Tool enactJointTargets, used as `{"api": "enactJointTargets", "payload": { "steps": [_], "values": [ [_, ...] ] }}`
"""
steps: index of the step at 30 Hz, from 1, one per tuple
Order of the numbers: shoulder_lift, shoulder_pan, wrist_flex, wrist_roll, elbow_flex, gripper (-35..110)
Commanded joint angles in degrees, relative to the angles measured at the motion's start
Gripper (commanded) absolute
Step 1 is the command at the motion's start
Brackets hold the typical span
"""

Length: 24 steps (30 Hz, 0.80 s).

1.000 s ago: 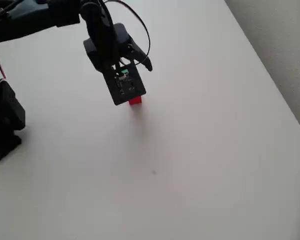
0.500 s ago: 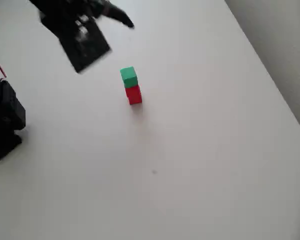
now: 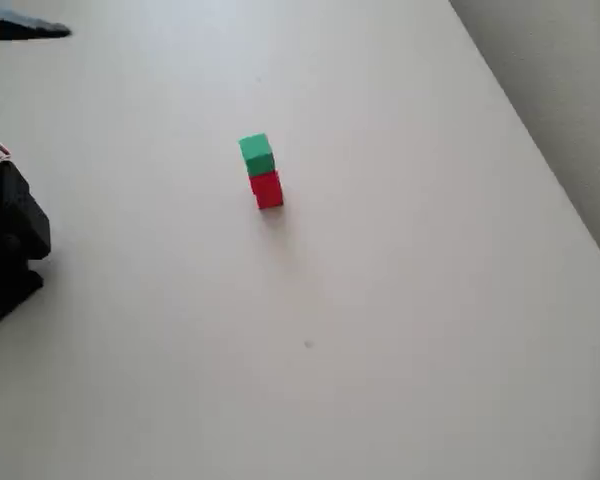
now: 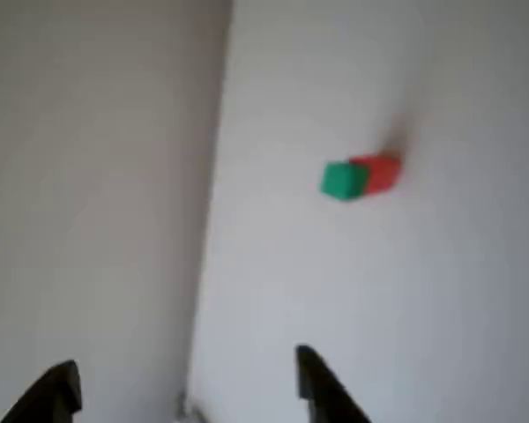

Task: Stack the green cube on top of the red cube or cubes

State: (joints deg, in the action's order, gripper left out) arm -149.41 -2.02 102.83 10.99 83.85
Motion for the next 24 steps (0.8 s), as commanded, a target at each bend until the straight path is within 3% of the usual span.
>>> {"api": "enactJointTargets", "payload": {
  "steps": [1, 5, 10, 14, 24],
  "values": [
    [-15.56, -0.09, -1.14, 1.67, 12.57, 29],
    [-25.40, -0.44, -4.48, 2.02, 26.28, 29],
    [-39.46, -1.67, -10.90, 4.39, 42.36, 15],
    [-39.20, -3.25, -16.00, 4.31, 48.34, -1],
    [-39.29, -5.27, -29.27, 2.46, 72.60, -2]
  ]
}}
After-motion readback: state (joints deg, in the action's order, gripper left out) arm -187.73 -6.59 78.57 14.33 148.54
